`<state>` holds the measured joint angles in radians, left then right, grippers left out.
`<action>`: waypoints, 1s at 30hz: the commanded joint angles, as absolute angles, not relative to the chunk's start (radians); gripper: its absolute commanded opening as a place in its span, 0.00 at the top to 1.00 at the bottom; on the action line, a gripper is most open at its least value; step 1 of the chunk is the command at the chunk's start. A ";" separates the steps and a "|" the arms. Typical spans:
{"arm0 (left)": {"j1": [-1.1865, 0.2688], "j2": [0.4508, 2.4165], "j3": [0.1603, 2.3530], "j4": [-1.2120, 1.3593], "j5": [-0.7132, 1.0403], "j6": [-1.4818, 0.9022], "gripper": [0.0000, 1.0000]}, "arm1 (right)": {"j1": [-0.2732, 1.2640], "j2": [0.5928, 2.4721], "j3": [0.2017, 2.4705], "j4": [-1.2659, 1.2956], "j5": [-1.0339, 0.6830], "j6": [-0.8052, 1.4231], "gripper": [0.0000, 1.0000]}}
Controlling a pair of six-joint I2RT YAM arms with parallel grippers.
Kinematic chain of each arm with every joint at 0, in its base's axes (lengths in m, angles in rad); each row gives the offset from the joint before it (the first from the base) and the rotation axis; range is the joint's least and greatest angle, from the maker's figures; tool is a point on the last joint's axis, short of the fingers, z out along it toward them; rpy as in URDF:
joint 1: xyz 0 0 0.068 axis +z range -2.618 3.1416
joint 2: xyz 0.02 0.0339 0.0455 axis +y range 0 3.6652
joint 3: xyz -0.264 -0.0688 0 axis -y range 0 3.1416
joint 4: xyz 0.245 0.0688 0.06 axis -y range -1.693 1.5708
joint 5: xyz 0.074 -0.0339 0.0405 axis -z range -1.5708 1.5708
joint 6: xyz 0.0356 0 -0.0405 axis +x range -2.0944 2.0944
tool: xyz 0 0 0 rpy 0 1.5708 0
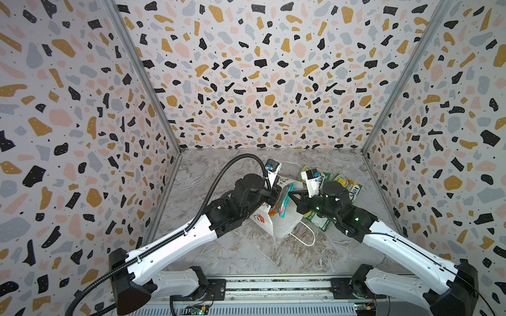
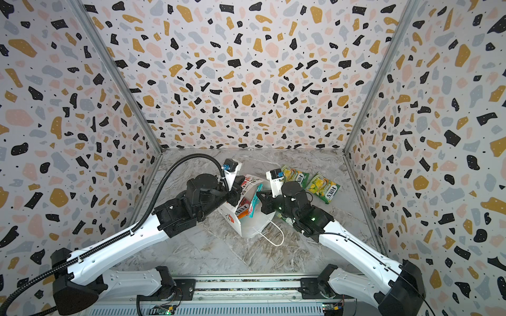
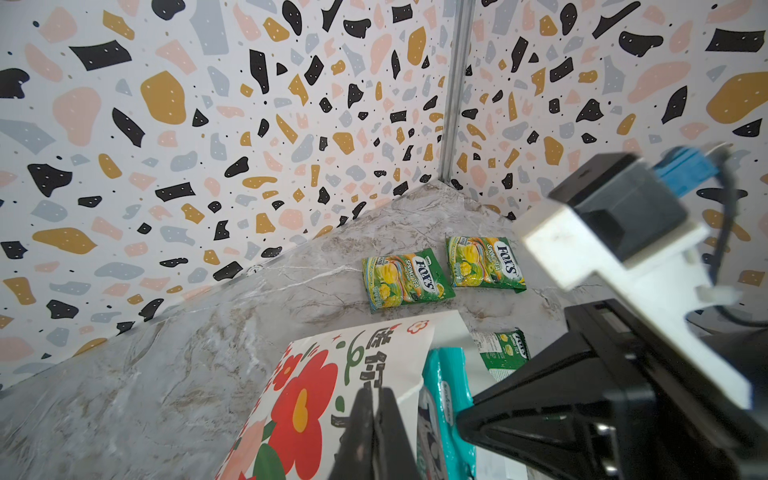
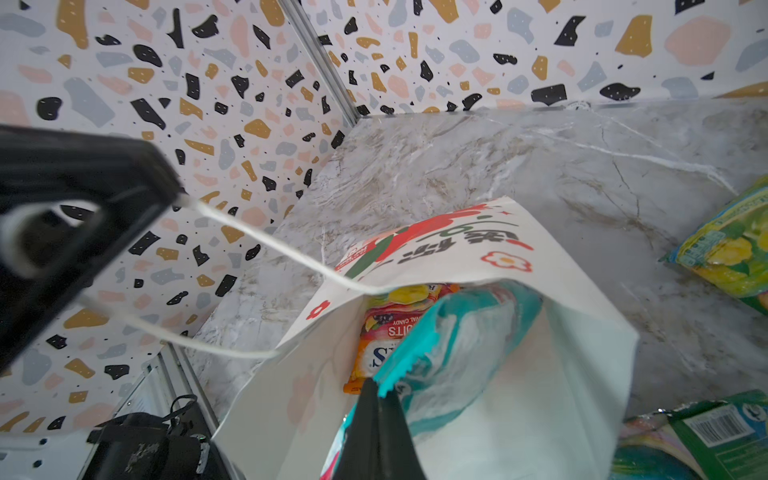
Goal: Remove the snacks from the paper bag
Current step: 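Lift the teal mint packet out of the bag with the right gripper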
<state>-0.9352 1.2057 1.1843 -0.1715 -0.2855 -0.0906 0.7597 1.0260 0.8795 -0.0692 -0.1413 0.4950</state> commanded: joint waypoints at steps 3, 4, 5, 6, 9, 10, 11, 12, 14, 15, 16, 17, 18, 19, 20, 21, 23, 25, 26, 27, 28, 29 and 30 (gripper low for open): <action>-0.929 1.204 1.180 -0.123 -0.311 -0.095 1.00 | 0.762 0.910 0.955 -0.076 -0.174 0.418 1.00; -0.929 1.204 1.180 -0.122 -0.311 -0.095 1.00 | 0.762 0.897 0.961 -0.083 -0.176 0.407 1.00; -0.929 1.206 1.179 -0.123 -0.311 -0.095 1.00 | 0.762 0.884 0.971 -0.092 -0.176 0.397 1.00; -0.928 1.206 1.180 -0.123 -0.312 -0.095 1.00 | 0.762 0.871 0.980 -0.101 -0.176 0.384 1.00; -0.928 1.206 1.179 -0.124 -0.313 -0.096 1.00 | 0.762 0.831 1.007 -0.124 -0.157 0.357 1.00; -0.929 1.205 1.179 -0.123 -0.313 -0.095 1.00 | 0.762 0.819 1.014 -0.130 -0.145 0.349 1.00; -0.929 1.206 1.179 -0.124 -0.313 -0.094 1.00 | 0.762 0.805 1.022 -0.138 -0.124 0.342 1.00; -0.929 1.206 1.180 -0.124 -0.314 -0.095 1.00 | 0.762 0.793 1.030 -0.148 -0.103 0.337 1.00; -0.929 1.207 1.180 -0.124 -0.313 -0.094 1.00 | 0.762 0.770 1.048 -0.173 -0.044 0.325 1.00; -0.929 1.207 1.180 -0.124 -0.313 -0.094 1.00 | 0.762 0.759 1.056 -0.191 -0.006 0.322 1.00; -0.929 1.206 1.180 -0.124 -0.313 -0.094 1.00 | 0.762 0.750 1.062 -0.204 0.030 0.321 1.00; -0.929 1.207 1.179 -0.124 -0.312 -0.094 1.00 | 0.763 0.744 1.068 -0.223 0.071 0.321 1.00; -0.929 1.207 1.180 -0.124 -0.311 -0.094 1.00 | 0.762 0.738 1.073 -0.241 0.109 0.318 1.00; -0.928 1.209 1.180 -0.124 -0.309 -0.094 1.00 | 0.762 0.734 1.076 -0.257 0.149 0.316 1.00; -0.929 1.209 1.181 -0.124 -0.307 -0.094 1.00 | 0.762 0.731 1.081 -0.278 0.192 0.315 1.00; -0.928 1.209 1.181 -0.124 -0.308 -0.094 1.00 | 0.762 0.733 1.088 -0.298 0.236 0.315 1.00; -0.930 1.209 1.180 -0.124 -0.307 -0.094 1.00 | 0.761 0.738 1.099 -0.337 0.312 0.316 1.00; -0.929 1.209 1.180 -0.124 -0.308 -0.095 1.00 | 0.753 0.752 1.114 -0.386 0.385 0.324 1.00; -0.930 1.209 1.181 -0.124 -0.306 -0.094 1.00 | 0.741 0.762 1.121 -0.410 0.410 0.325 1.00; -0.929 1.209 1.181 -0.124 -0.305 -0.094 1.00 | 0.722 0.771 1.123 -0.431 0.427 0.328 1.00; -0.930 1.209 1.180 -0.124 -0.305 -0.095 1.00 | 0.698 0.778 1.122 -0.444 0.427 0.332 1.00; -0.928 1.208 1.181 -0.125 -0.305 -0.094 1.00 | 0.661 0.787 1.120 -0.460 0.411 0.335 1.00; -0.929 1.208 1.181 -0.126 -0.305 -0.095 1.00 | 0.619 0.791 1.115 -0.465 0.387 0.333 1.00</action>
<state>-0.9352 1.2064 1.1843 -0.1715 -0.2966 -0.0910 0.6815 0.7853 1.0840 -0.4145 0.3290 0.3347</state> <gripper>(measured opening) 0.047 0.050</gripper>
